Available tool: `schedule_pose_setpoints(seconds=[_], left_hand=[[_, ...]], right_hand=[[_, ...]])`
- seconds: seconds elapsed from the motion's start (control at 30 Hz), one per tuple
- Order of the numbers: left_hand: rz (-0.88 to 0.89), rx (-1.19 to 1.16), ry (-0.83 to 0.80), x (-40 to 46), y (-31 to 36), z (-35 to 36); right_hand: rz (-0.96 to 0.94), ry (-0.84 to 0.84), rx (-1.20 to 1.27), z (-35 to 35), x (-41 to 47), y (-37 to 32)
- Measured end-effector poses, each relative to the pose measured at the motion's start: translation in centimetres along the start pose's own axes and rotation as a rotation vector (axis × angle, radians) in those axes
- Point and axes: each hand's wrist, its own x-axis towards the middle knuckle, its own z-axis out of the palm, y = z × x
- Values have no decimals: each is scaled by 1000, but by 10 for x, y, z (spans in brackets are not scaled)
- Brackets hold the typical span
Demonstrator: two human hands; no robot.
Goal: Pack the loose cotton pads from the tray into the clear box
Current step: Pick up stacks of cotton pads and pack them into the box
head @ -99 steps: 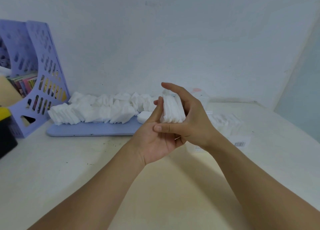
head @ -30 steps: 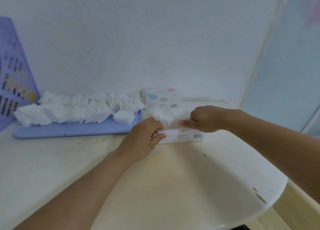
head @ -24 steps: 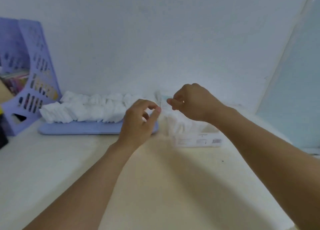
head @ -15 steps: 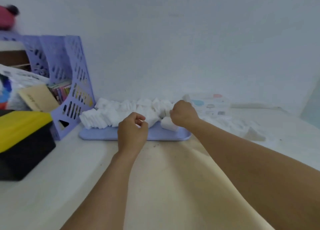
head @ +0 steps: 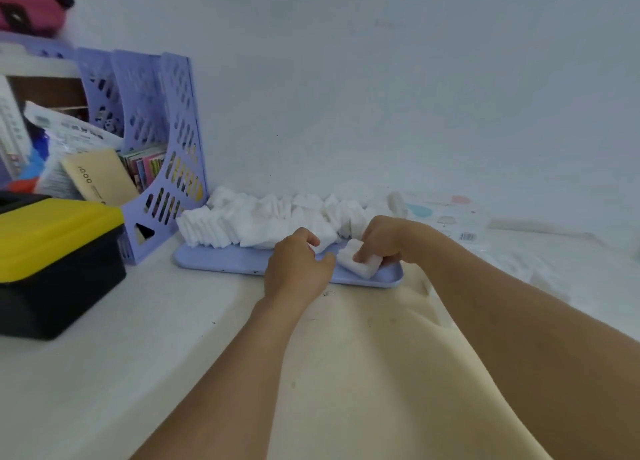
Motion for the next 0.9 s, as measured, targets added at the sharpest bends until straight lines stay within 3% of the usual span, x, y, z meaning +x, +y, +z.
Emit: schedule_pose_setpoints(seconds=[0.13,0.2,0.27,0.37,0.5,0.63,0.9], left_hand=[[-89,-136,-43,4,6,1],[-173,-414,-44,10,11,-4],[-160,-574,-19,16,15,-10],[-164,-770,126,24,14,-20],[-270,-884,347,32,-5,-35],[-343,-821,314,37,-20,-25],[-403,-842,255,36,-26,-17]], right_hand=[[-157,42,418,4,-18,0],[-292,-64,822,4,-29,-6],[-382,-197,1039,6,-35,-17],[-414,-169,989,8,-34,-32],[-67,307,839,4,-15,-41],[112,200,639,27,-1,-49],[214,140,861,37,6,-60]])
